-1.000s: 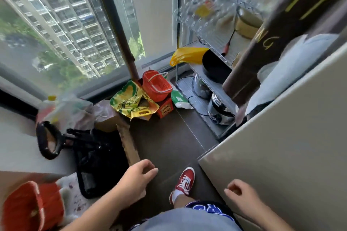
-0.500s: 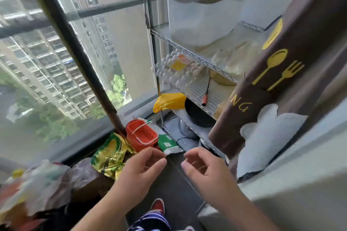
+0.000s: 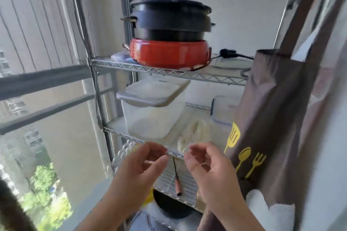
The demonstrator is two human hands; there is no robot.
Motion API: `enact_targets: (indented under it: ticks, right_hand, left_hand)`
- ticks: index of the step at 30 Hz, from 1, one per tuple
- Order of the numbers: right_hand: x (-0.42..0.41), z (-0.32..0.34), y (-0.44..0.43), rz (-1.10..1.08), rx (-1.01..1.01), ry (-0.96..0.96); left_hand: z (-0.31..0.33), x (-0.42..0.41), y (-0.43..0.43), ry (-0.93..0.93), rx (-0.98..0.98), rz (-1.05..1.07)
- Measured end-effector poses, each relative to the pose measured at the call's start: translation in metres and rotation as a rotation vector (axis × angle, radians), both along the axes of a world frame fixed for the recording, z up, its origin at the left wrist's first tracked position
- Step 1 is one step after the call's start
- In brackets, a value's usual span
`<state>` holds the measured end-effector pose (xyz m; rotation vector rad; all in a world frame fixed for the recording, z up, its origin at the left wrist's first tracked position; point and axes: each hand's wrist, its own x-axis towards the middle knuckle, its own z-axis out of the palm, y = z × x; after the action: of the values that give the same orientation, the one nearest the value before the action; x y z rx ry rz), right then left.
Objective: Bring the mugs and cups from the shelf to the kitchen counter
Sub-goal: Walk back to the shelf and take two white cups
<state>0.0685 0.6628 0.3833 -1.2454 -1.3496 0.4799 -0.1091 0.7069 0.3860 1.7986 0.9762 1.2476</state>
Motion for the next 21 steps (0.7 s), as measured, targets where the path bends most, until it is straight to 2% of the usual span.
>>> enact_targets:
  ticks: [7, 11, 21]
  right_hand:
    - [-0.010, 0.088, 0.041, -0.132, 0.271, -0.028]
    - [-0.007, 0.138, 0.054, -0.197, 0.390, -0.128]
    - [0.012, 0.276, 0.071, -0.361, 0.622, -0.398]
  left_hand:
    - [0.099, -0.008, 0.064, -0.063, 0.313, -0.135]
    - [0.158, -0.005, 0.088, -0.072, 0.487, -0.184]
    - [0.301, 0.023, 0.133, -0.025, 0.821, -0.121]
